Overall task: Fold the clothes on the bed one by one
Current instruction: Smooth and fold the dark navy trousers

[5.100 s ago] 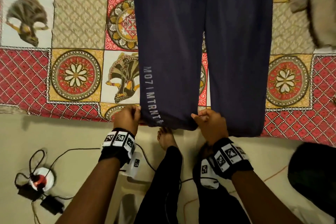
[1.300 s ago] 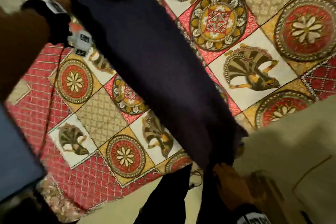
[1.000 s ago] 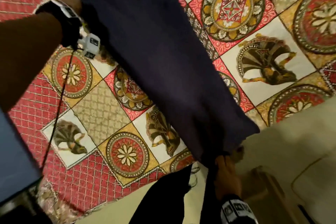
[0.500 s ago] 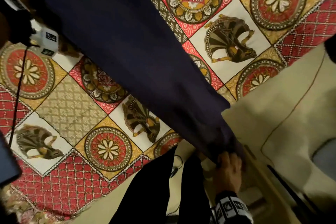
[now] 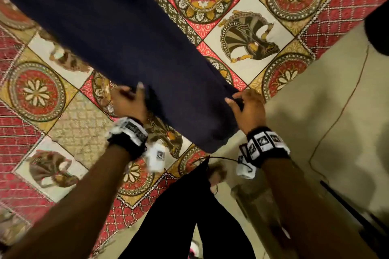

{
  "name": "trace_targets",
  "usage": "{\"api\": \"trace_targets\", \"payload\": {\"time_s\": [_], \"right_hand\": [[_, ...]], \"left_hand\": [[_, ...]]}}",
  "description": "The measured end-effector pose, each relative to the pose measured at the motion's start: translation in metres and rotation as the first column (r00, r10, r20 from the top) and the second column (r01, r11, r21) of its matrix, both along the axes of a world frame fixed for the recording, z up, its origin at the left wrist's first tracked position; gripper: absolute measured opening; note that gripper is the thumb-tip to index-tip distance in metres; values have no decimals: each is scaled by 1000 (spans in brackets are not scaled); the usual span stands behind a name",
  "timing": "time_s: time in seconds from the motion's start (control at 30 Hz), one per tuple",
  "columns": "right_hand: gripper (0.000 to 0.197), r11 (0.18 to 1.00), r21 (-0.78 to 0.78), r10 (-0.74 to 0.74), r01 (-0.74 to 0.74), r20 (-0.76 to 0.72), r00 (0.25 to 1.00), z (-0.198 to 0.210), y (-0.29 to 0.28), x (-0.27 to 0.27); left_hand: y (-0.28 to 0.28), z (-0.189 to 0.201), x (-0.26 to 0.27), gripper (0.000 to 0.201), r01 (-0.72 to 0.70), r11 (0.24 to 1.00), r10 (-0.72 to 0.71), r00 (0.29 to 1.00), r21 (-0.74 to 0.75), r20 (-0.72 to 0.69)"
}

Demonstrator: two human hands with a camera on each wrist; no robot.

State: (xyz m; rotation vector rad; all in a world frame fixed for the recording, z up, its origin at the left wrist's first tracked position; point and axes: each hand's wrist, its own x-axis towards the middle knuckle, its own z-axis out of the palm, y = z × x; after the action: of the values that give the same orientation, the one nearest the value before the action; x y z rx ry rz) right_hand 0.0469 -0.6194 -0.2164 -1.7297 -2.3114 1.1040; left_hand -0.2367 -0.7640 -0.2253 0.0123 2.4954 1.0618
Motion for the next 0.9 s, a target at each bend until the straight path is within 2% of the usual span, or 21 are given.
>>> {"api": "trace_targets", "payload": {"time_s": [0.07, 0.17, 0.27, 0.37, 0.43, 0.5, 0.6, 0.73, 0.83, 0.9], "right_hand": [[24, 996, -80, 37, -34, 43, 998, -3, 4, 1], [24, 989, -140, 55, -51, 25, 998, -1, 18, 5], [26, 980, -175, 87, -91, -30, 996, 0, 19, 18], [33, 964, -228, 139, -137, -11, 990, -3, 15, 35], [30, 965, -214, 161, -153, 19, 987, -6, 14, 43], [26, 966, -196, 175, -166, 29, 984, -6, 18, 46], [24, 965, -195, 179, -172, 20, 984, -2, 23, 48], [21, 976, -151, 158, -155, 7, 987, 4, 20, 52], [25, 989, -59, 133, -134, -23, 991, 7, 14, 61], [24, 991, -71, 117, -117, 3, 993, 4, 14, 63]], "left_hand": [[-5, 18, 87, 38, 44, 999, -39, 991, -30, 125], [-24, 2, 140, 44, -89, 993, 63, 954, 74, 293], [-38, -2, 168, 34, -123, 987, 86, 948, 105, 307], [-46, 1, 179, 33, -85, 987, 36, 944, 138, 327], [-49, 1, 176, 34, -64, 996, 40, 947, 68, 318], [-47, 3, 173, 28, -66, 997, 45, 925, 44, 378], [-49, 8, 174, 23, -94, 989, 36, 897, 111, 441], [-55, 10, 182, 24, -95, 987, 36, 919, 133, 393], [-52, 7, 187, 23, -90, 982, 12, 908, 168, 420], [-46, 8, 188, 23, -86, 984, 10, 902, 159, 431]]}}
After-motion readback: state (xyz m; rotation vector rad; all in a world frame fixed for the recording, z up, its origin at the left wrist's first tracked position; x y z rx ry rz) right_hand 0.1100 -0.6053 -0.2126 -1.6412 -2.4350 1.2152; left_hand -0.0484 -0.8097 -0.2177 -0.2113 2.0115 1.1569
